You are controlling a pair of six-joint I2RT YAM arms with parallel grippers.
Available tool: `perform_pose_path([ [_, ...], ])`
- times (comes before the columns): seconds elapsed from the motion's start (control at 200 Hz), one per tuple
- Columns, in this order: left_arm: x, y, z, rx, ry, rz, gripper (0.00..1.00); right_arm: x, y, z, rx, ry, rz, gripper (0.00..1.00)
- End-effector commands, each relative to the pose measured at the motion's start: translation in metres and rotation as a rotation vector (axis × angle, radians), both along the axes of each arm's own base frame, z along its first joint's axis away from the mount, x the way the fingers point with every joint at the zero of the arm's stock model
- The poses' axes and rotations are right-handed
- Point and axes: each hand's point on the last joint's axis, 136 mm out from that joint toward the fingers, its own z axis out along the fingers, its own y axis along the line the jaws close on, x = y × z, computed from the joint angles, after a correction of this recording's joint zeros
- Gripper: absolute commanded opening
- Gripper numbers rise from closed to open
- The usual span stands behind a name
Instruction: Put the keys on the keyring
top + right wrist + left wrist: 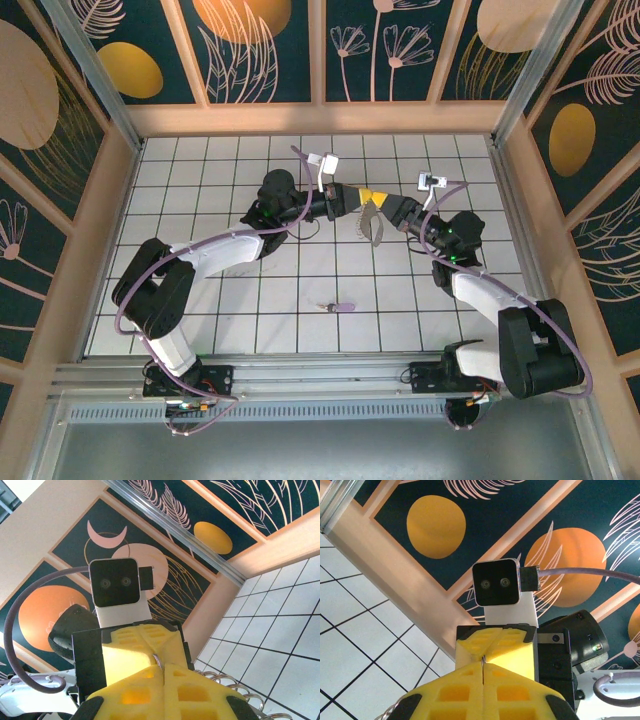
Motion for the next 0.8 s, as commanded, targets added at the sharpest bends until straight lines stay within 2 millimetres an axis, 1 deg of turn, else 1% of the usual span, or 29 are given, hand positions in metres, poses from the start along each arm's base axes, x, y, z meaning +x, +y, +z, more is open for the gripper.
perform_pose_path([
  [0.0,-0.007,-0.002,0.005,-0.029,-0.003,-0.019,0.15,-0.005,0.001,0.024,0.021,-0.086,-0.002,0.00],
  [0.015,-0.005,-0.001,0.006,-0.034,0.000,-0.008,0.19,-0.006,0.001,0.025,0.024,-0.087,-0.005,0.00],
  [0.045,-0.003,0.001,0.007,-0.044,0.009,0.014,0.32,-0.005,-0.001,0.025,0.029,-0.084,-0.014,0.00],
  [0.07,0.000,0.003,0.005,-0.052,0.020,0.041,0.39,-0.005,-0.001,0.025,0.031,-0.083,-0.019,0.00],
  [0.08,-0.001,0.007,0.016,-0.072,0.008,0.053,0.40,-0.005,-0.002,0.025,0.034,-0.082,-0.023,0.00],
  [0.11,0.001,0.014,0.022,-0.097,0.009,0.095,0.44,-0.005,-0.002,0.026,0.036,-0.082,-0.028,0.00],
  [0.16,0.003,0.025,0.025,-0.140,0.032,0.155,0.50,-0.005,-0.003,0.026,0.036,-0.084,-0.032,0.00],
  [0.175,0.004,0.028,0.032,-0.164,0.026,0.170,0.51,-0.005,-0.003,0.025,0.036,-0.082,-0.034,0.00],
  [0.19,0.003,0.031,0.026,-0.164,0.041,0.184,0.53,-0.005,-0.003,0.025,0.037,-0.080,-0.034,0.00],
  [0.225,0.004,0.038,0.025,-0.175,0.047,0.217,0.56,-0.005,-0.003,0.024,0.038,-0.078,-0.041,0.00],
  [0.316,0.006,0.046,0.027,-0.198,0.060,0.261,0.57,-0.004,-0.005,0.023,0.048,-0.069,-0.058,0.00],
  [0.471,0.009,0.051,0.023,-0.230,0.086,0.282,0.58,-0.004,-0.007,0.026,0.083,-0.061,-0.082,0.00],
  [0.601,0.010,0.048,0.019,-0.252,0.103,0.269,0.57,-0.004,-0.008,0.027,0.111,-0.045,-0.098,0.00],
  [0.701,0.011,0.047,0.018,-0.275,0.111,0.260,0.55,-0.003,-0.010,0.029,0.139,-0.029,-0.120,0.00],
  [0.796,0.012,0.044,0.018,-0.286,0.110,0.251,0.54,-0.001,-0.012,0.027,0.153,-0.007,-0.148,0.00],
])
